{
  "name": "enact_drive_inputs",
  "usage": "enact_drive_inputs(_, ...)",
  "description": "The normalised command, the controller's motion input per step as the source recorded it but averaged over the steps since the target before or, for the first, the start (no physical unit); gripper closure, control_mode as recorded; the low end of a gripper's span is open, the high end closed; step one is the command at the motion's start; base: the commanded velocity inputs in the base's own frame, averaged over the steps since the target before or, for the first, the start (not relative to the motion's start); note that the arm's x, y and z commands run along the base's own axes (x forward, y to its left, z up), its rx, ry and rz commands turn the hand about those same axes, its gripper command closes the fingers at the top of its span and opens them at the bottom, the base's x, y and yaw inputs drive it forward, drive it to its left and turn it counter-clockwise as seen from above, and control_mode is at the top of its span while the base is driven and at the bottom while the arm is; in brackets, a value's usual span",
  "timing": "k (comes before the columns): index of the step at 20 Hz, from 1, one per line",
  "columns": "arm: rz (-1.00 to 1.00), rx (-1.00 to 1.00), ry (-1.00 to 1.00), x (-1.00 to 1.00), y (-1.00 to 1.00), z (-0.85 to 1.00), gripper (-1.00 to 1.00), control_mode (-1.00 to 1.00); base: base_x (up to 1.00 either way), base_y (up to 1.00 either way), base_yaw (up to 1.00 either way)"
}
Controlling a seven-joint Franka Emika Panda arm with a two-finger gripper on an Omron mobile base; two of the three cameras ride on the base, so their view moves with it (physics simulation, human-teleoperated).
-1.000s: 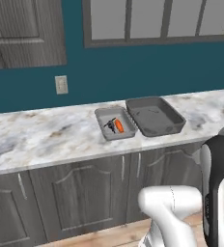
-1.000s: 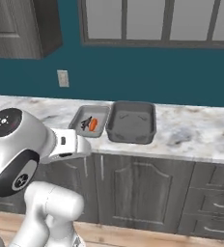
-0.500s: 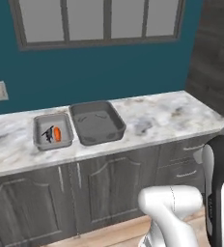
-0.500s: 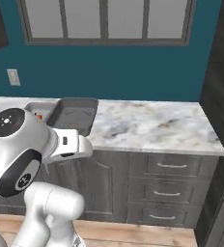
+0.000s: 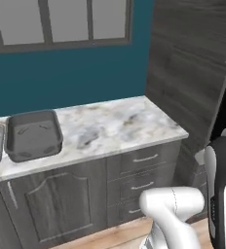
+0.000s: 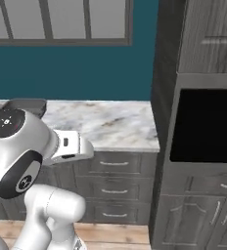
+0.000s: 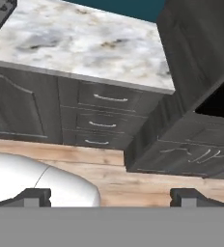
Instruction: Place one carrot and one fish in each tupperware on the nearby counter, to pack two identical lunches.
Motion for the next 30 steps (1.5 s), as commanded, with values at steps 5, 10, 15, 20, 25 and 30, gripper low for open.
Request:
enact_drive_inputs(5,0.0,0.0,0.0,0.0,0.0,0.0,-1.0,1.0,0.0,-1.0,-0.13)
enact_drive_inputs(10,0.0,0.0,0.0,0.0,0.0,0.0,-1.0,1.0,0.0,-1.0,-0.04)
enact_drive_inputs(15,0.0,0.0,0.0,0.0,0.0,0.0,-1.0,1.0,0.0,-1.0,0.02)
enact_drive_inputs(20,0.0,0.0,0.0,0.0,0.0,0.0,-1.0,1.0,0.0,-1.0,0.05)
enact_drive_inputs(25,0.0,0.0,0.0,0.0,0.0,0.0,-1.0,1.0,0.0,-1.0,0.04)
enact_drive_inputs(30,0.0,0.0,0.0,0.0,0.0,0.0,-1.0,1.0,0.0,-1.0,0.03)
